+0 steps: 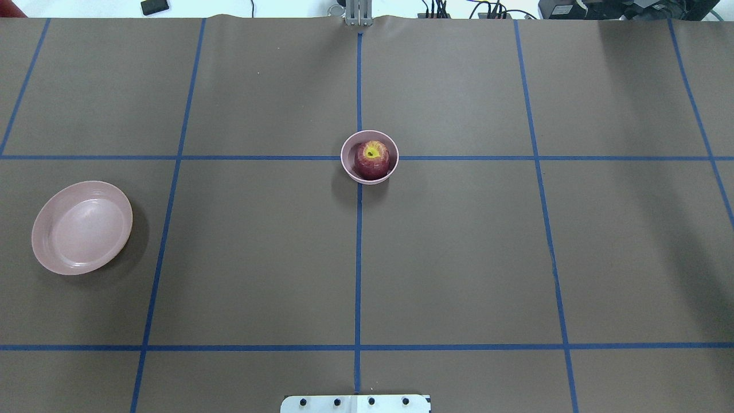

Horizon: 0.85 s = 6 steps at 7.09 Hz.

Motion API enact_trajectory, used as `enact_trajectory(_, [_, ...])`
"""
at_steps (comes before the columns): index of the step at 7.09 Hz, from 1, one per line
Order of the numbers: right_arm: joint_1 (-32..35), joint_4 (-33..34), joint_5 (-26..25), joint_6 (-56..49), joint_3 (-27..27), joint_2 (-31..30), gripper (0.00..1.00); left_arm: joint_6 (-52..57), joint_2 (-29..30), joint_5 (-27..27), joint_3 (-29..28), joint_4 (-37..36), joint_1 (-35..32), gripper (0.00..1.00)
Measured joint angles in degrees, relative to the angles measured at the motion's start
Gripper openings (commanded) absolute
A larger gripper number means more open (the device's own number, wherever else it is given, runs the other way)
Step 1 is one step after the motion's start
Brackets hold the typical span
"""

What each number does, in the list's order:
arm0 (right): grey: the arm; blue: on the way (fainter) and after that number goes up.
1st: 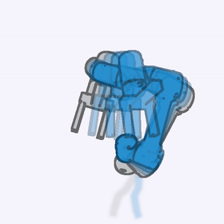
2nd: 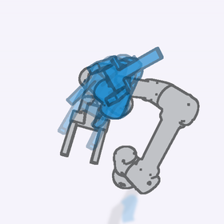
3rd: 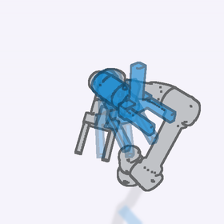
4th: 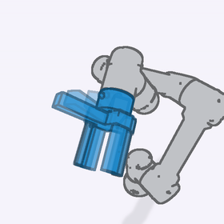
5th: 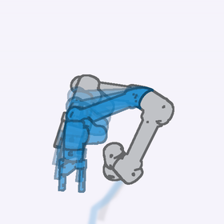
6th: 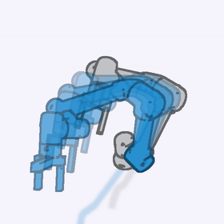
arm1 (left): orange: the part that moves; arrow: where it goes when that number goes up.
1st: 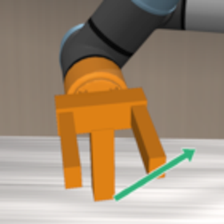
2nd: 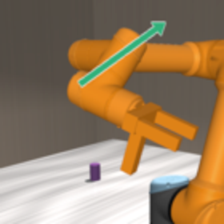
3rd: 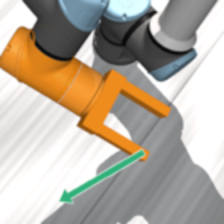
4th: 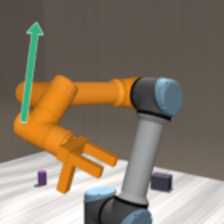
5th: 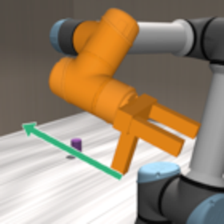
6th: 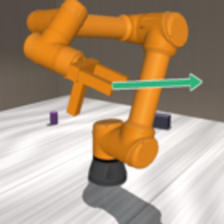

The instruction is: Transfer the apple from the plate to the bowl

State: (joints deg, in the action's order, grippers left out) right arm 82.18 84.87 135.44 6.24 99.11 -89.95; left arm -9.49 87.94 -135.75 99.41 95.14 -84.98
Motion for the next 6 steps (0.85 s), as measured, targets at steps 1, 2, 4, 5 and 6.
enact_trajectory(1, [0.0,-0.04,0.07,-0.04,0.12,-0.02,1.0,0.06,-0.15,0.05,0.29,0.29,-0.02,0.98])
enact_trajectory(2, [0.01,0.01,0.13,-0.09,0.2,-0.12,1.0,0.01,-0.2,0.05,0.0,1.21,-0.02,0.98])
enact_trajectory(4, [0.02,0.0,0.12,-0.09,0.04,-0.28,1.0,-0.06,-0.28,0.1,-0.48,2.42,-0.02,0.98])
enact_trajectory(5, [0.02,-0.04,0.1,-0.09,0.01,-0.3,1.0,-0.07,-0.26,0.12,-0.61,2.59,-0.01,0.98])
enact_trajectory(6, [0.0,-0.17,0.07,-0.19,-0.08,-0.37,1.0,-0.13,-0.21,0.13,-0.58,2.65,-0.01,0.98])
